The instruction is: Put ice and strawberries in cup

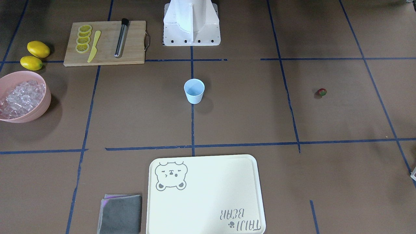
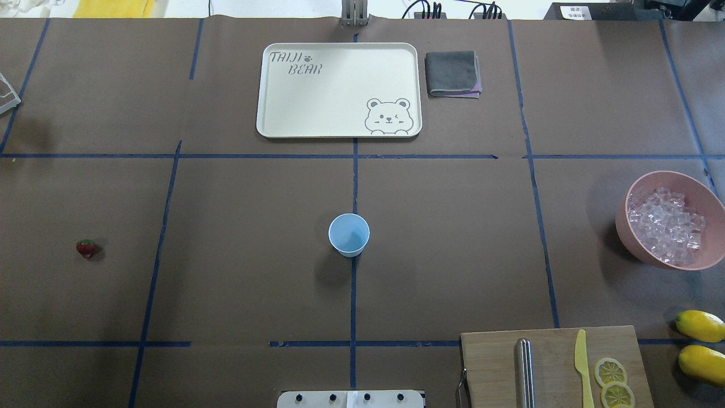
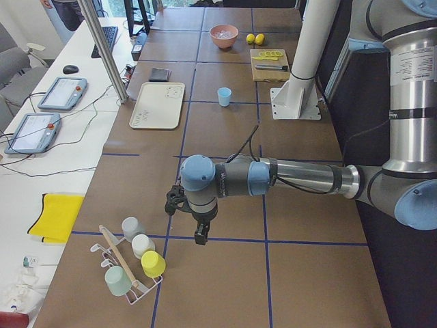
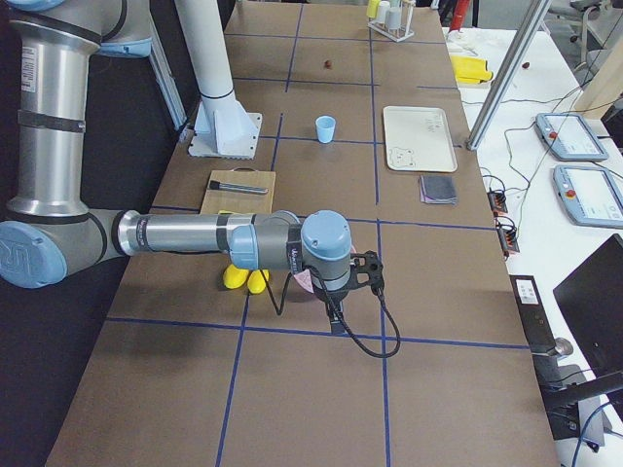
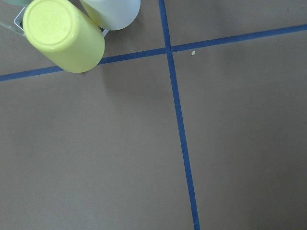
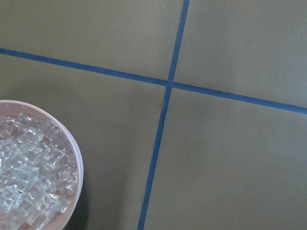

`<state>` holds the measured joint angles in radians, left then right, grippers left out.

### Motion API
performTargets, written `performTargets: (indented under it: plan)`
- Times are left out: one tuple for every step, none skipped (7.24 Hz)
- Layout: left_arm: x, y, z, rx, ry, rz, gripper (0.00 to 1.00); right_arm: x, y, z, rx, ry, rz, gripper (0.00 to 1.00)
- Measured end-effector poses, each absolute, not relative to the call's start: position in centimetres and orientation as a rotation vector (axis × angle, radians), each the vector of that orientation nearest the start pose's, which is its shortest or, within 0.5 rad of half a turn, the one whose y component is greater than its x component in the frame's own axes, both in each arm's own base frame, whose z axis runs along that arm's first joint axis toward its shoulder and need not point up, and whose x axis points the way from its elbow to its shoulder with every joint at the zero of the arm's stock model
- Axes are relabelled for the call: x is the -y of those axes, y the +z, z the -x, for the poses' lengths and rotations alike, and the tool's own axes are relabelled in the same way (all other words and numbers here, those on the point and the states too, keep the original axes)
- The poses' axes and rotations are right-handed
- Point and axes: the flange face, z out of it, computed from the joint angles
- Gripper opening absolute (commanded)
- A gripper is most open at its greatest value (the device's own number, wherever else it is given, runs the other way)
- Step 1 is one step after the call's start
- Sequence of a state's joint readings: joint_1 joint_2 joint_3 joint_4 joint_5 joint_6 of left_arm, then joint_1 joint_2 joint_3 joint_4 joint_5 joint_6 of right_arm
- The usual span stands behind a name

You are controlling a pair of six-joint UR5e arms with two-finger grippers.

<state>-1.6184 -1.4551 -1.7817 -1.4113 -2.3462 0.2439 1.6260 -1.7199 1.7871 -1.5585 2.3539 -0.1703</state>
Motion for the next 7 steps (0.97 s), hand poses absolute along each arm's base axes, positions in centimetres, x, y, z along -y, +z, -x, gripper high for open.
performTargets:
  plan:
    - [43.3, 62.4, 8.3, -0.777, 0.166, -0.052, 1.00, 42.9, 61.9, -8.7, 0.770, -0.140, -0.163, 1.00]
    - [43.4, 62.3, 8.0, -0.776, 0.173, -0.051, 1.00, 42.9, 61.9, -8.7, 0.771, -0.140, -0.163, 1.00]
    - [43.4, 62.3, 7.8, -0.776, 0.177, -0.050, 1.00, 42.9, 61.8, -8.7, 0.773, -0.141, -0.165, 1.00]
    - [43.5, 62.2, 7.7, -0.776, 0.180, -0.052, 1.00, 43.0, 61.6, -8.6, 0.776, -0.144, -0.171, 1.00]
    - [43.5, 62.2, 7.7, -0.776, 0.181, -0.053, 1.00, 43.1, 61.1, -8.6, 0.777, -0.150, -0.186, 1.00]
    - [43.5, 62.1, 7.6, -0.776, 0.182, -0.053, 1.00, 43.2, 60.3, -8.6, 0.772, -0.162, -0.215, 1.00]
    - [43.5, 62.1, 7.6, -0.776, 0.182, -0.053, 1.00, 43.3, 59.7, -8.7, 0.768, -0.168, -0.237, 1.00]
